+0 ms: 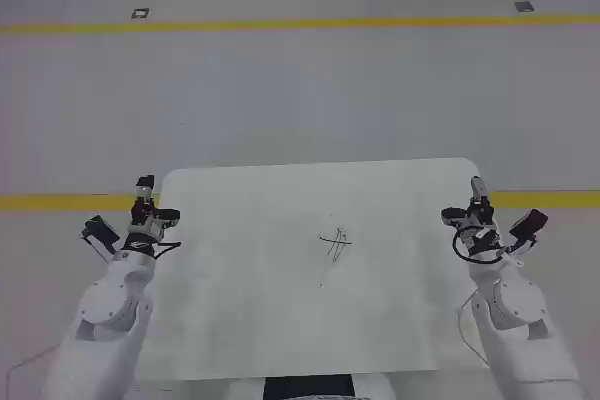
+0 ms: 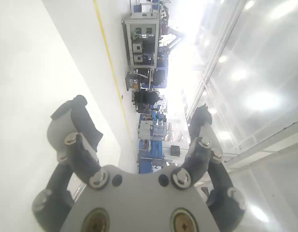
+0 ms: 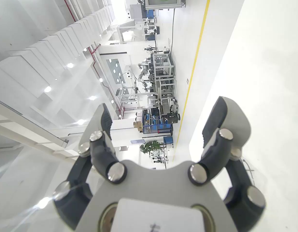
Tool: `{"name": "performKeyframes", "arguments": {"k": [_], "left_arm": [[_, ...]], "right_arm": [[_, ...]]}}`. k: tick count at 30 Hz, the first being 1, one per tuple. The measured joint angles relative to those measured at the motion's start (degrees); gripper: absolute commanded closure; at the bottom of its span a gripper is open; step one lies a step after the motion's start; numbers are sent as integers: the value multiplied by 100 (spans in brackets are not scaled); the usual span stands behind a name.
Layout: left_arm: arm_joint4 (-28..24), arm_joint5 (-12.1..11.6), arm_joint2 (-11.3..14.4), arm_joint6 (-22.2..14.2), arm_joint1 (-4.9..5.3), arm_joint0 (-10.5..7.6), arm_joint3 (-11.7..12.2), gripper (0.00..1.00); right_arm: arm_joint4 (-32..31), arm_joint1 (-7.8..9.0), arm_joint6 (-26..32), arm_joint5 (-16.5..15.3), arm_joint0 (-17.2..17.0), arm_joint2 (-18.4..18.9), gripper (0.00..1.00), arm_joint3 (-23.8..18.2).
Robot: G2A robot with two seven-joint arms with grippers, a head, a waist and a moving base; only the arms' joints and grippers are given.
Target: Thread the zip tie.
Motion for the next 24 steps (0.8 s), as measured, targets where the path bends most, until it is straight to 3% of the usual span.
{"name": "performKeyframes", "arguments": {"k": [1, 2, 3, 4, 5, 6, 7, 8, 9, 11, 18, 24], "left_arm": [[0, 0, 0, 0, 0, 0, 0, 22], [0, 0, 0, 0, 0, 0, 0, 0], [0, 0, 0, 0, 0, 0, 0, 22], [0, 0, 0, 0, 0, 0, 0, 22], [0, 0, 0, 0, 0, 0, 0, 0], [0, 0, 0, 0, 0, 0, 0, 22], [0, 0, 0, 0, 0, 0, 0, 22], [0, 0, 0, 0, 0, 0, 0, 0], [0, 0, 0, 0, 0, 0, 0, 0], [0, 0, 0, 0, 0, 0, 0, 0], [0, 0, 0, 0, 0, 0, 0, 0], [0, 0, 0, 0, 0, 0, 0, 0]], "right_arm": [[0, 0, 0, 0, 0, 0, 22, 0], [0, 0, 0, 0, 0, 0, 22, 0], [0, 0, 0, 0, 0, 0, 0, 0], [0, 0, 0, 0, 0, 0, 0, 0], [0, 0, 0, 0, 0, 0, 0, 0], [0, 0, 0, 0, 0, 0, 22, 0], [0, 0, 0, 0, 0, 0, 0, 0], [0, 0, 0, 0, 0, 0, 22, 0], [0, 0, 0, 0, 0, 0, 0, 0], [-37, 2, 35, 5, 31, -36, 0, -35], [-1197, -21, 294, 67, 456, -616, 0, 35], [-1204, -21, 286, 52, 454, -614, 0, 38]]}}
